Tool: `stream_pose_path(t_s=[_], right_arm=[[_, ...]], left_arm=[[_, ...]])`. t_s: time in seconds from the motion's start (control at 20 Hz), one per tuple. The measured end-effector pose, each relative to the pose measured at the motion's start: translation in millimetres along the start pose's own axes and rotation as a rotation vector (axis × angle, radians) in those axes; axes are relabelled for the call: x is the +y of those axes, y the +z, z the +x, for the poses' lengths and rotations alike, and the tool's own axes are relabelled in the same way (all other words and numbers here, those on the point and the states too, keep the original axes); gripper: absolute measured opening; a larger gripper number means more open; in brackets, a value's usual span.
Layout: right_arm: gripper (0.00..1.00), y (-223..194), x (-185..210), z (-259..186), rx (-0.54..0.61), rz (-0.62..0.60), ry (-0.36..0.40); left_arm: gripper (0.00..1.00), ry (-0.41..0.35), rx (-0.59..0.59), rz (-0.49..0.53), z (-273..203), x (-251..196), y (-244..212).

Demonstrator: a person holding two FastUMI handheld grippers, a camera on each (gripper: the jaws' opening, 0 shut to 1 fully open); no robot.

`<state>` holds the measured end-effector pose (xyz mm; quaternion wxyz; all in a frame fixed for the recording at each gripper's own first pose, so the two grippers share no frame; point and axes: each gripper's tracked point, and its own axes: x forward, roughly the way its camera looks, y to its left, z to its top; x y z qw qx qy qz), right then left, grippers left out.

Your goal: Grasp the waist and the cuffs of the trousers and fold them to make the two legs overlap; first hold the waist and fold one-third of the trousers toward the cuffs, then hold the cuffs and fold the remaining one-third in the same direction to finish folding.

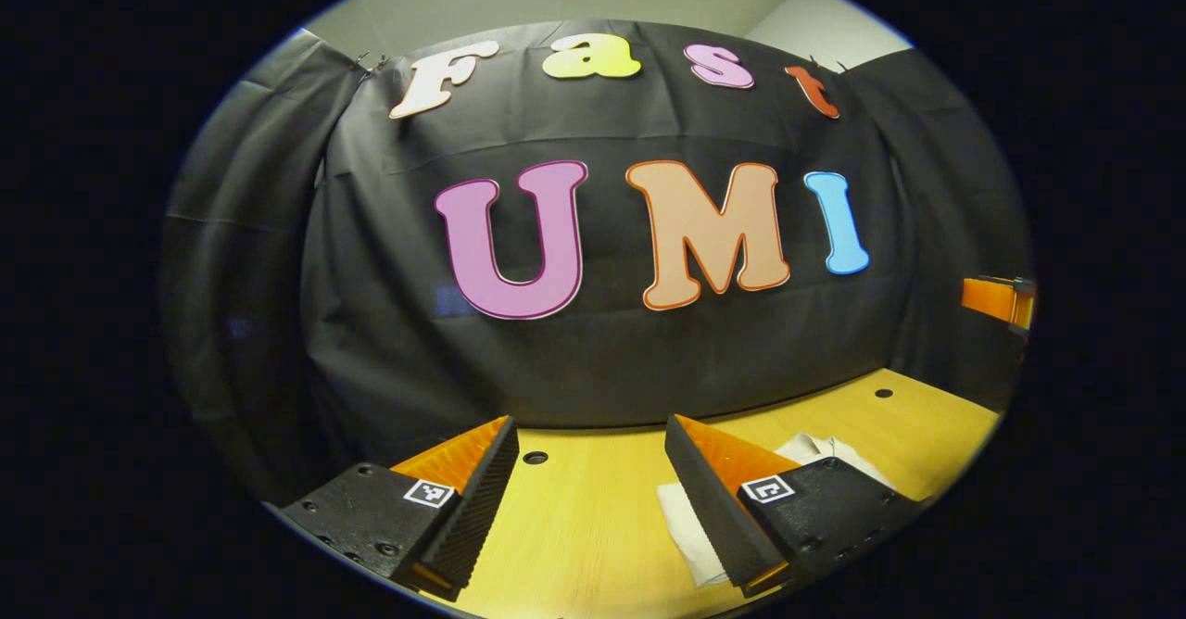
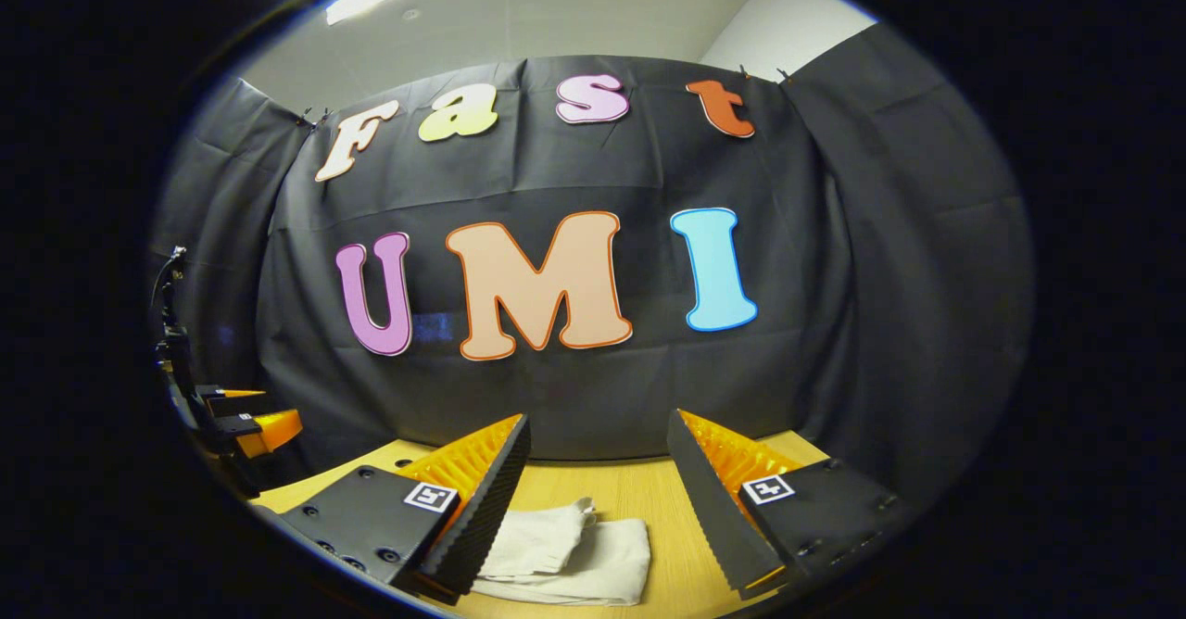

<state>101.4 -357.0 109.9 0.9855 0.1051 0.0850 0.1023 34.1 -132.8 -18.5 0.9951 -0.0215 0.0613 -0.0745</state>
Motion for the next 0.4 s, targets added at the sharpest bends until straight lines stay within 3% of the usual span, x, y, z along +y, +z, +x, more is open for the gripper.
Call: stream_pose_path(t_s=[0.05, 0.1, 0.4], right_arm=[[0.91, 2.6, 0.9, -0.3, -0.008, -0.005, -0.006], [0.96, 6.9, 1.7, 0.6, -0.022, -0.012, -0.014], [0.95, 19.8, 14.1, -3.2, -0.062, -0.047, -0.021]], left_arm=[[0.96, 0.003, 0.005, -0.004, -0.1, 3.8, -0.8], [0.96, 0.004, 0.008, -0.011, 0.2, 7.5, -2.4], [0.96, 0.014, 0.007, -0.026, -0.6, 21.0, -5.4]])
